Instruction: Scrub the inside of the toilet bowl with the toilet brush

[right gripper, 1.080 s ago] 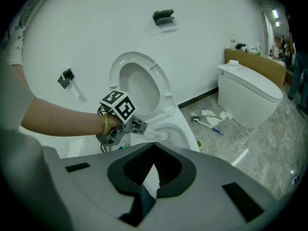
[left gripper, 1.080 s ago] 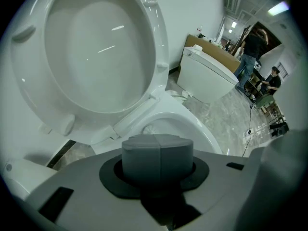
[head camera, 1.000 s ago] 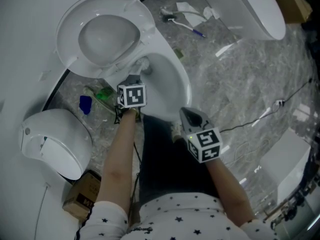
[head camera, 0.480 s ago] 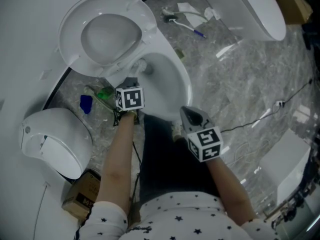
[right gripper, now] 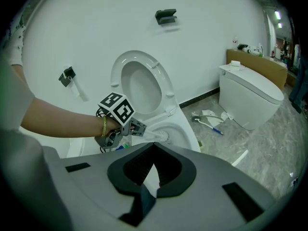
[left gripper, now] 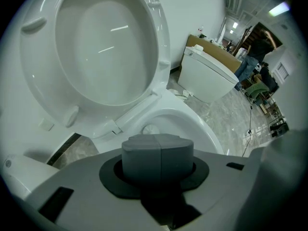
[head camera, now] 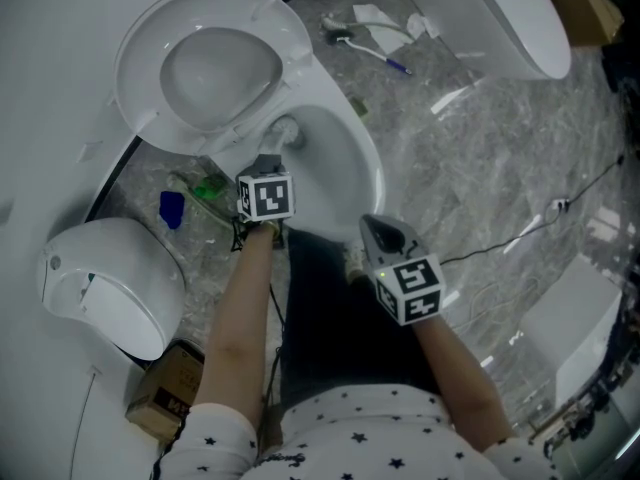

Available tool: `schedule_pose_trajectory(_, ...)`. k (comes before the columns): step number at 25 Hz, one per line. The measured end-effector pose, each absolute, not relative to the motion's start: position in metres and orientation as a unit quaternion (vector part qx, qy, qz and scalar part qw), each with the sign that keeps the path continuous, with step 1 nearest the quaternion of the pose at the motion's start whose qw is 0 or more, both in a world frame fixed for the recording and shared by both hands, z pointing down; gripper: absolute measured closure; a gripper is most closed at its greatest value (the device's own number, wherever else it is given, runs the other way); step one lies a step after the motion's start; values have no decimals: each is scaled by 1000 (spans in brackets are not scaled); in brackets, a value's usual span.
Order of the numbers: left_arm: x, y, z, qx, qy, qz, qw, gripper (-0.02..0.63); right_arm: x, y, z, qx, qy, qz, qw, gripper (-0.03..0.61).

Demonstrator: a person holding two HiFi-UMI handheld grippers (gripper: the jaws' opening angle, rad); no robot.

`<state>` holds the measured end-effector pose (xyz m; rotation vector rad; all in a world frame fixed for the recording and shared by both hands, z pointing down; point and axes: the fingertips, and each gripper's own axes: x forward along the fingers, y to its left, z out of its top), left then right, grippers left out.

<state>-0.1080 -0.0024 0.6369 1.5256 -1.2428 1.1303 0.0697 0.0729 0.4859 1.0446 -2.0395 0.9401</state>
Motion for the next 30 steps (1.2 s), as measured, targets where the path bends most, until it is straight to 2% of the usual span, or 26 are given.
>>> schedule_pose_trajectory(30,-101,-2,673,613,-464,477,426,459,71,76,498,403,-769,370,331,578)
